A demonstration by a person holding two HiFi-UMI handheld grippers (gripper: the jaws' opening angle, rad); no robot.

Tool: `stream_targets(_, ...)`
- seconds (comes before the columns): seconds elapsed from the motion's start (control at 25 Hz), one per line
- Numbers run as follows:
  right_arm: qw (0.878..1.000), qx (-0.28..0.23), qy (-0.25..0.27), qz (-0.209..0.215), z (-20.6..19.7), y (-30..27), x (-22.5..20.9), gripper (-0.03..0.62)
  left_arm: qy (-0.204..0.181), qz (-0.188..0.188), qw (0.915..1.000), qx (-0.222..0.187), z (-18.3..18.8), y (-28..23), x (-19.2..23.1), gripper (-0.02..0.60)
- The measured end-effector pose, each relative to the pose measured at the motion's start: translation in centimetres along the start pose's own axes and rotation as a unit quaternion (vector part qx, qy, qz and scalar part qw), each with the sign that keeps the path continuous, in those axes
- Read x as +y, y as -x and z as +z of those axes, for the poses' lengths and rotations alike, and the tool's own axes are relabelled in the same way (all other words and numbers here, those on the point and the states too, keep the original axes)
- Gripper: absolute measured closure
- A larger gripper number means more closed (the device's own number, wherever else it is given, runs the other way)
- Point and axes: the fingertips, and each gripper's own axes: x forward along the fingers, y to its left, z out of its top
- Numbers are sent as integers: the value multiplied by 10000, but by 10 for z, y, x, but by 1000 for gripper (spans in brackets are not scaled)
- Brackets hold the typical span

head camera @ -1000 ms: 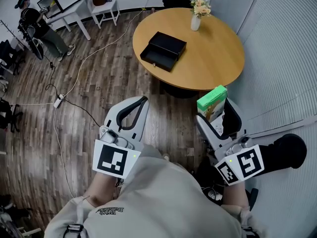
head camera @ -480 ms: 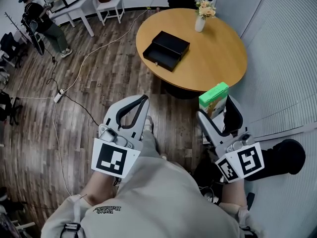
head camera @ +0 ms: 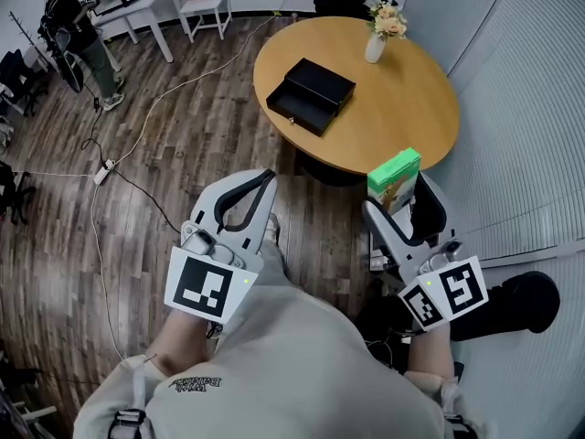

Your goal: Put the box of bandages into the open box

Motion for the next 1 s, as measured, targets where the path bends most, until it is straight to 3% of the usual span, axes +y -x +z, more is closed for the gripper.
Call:
stream_targets(0.24, 9998, 55, 118, -139, 1, -38, -16, 260, 115, -16, 9999, 80, -9, -24, 34, 558)
stream_targets(0.6, 9998, 195, 93, 38, -6, -105, -24, 260, 132, 113, 9998, 34, -24, -57, 94, 558)
stream_targets(1.0, 9992, 308, 242, -70, 1, -197, -61, 260, 59, -234, 9996, 159, -31, -140, 157, 558)
